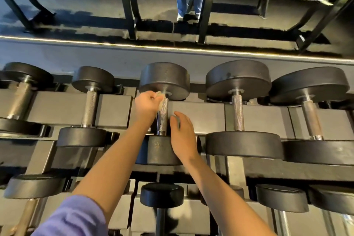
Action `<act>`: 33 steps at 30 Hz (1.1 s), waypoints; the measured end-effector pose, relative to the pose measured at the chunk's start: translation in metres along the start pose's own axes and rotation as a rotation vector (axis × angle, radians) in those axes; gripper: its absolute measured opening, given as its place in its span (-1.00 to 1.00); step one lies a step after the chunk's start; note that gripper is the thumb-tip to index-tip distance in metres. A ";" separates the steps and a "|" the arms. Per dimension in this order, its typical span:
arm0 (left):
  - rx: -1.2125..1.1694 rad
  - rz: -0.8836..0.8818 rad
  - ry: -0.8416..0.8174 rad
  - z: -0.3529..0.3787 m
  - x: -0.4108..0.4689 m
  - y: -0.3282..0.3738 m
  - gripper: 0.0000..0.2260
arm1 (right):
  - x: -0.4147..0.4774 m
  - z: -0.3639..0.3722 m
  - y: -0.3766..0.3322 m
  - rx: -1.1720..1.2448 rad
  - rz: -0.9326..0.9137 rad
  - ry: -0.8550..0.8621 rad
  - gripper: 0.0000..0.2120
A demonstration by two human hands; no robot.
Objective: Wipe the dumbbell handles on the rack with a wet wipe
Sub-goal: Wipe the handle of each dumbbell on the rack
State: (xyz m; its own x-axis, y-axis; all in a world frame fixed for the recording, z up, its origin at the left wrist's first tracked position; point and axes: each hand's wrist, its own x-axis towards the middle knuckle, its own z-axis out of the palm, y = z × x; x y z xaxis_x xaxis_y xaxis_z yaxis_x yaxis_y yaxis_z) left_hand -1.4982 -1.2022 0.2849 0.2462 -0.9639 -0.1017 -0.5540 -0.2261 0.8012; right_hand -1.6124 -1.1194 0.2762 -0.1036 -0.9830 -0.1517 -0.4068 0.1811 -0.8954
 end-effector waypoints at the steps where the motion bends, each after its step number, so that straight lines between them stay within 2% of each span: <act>1: 0.012 -0.003 -0.021 -0.001 -0.003 -0.004 -0.70 | 0.000 0.000 0.001 0.003 0.005 -0.001 -0.64; 4: 0.052 -0.048 -0.167 -0.009 -0.016 -0.021 -0.73 | -0.001 0.000 0.002 0.010 0.010 0.004 -0.64; 7: 0.066 -0.047 -0.265 -0.014 -0.023 -0.031 -0.67 | 0.000 0.002 0.005 0.013 0.030 0.012 -0.62; 9: 0.027 -0.014 -0.208 -0.013 -0.023 -0.027 -0.77 | 0.000 0.003 0.006 0.023 0.048 0.012 -0.61; 13: -0.058 -0.054 -0.070 -0.007 -0.008 -0.008 -0.76 | 0.002 0.004 0.007 0.008 0.047 0.020 -0.62; 16: -0.054 -0.085 -0.041 -0.005 -0.002 -0.006 -0.78 | 0.003 0.003 0.005 -0.015 0.035 0.016 -0.65; 19: -0.001 -0.075 -0.153 -0.010 -0.011 -0.015 -0.74 | 0.001 0.003 0.005 -0.017 0.026 0.020 -0.66; 22: 0.128 -0.115 -0.364 -0.022 -0.027 -0.025 -0.76 | 0.002 0.004 0.007 -0.030 0.019 0.021 -0.65; 24: 0.138 -0.113 -0.409 -0.025 -0.031 -0.026 -0.78 | 0.003 0.004 0.007 -0.040 0.019 0.023 -0.64; 28: 0.051 -0.108 -0.236 -0.019 -0.020 -0.013 -0.73 | 0.002 0.006 0.008 -0.034 0.022 0.028 -0.64; 31: -0.087 -0.103 -0.100 -0.011 -0.006 -0.007 -0.79 | 0.003 0.006 0.009 -0.028 0.034 0.018 -0.63; 33: -0.170 -0.126 -0.067 -0.007 -0.002 -0.007 -0.81 | 0.004 0.007 0.011 -0.014 0.047 0.007 -0.63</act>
State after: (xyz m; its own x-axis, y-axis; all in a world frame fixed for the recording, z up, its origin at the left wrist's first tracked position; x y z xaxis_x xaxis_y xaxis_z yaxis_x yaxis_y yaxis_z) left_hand -1.4893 -1.1980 0.2834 0.2482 -0.9381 -0.2414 -0.3786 -0.3233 0.8672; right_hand -1.6110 -1.1217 0.2633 -0.1291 -0.9732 -0.1903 -0.4141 0.2273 -0.8814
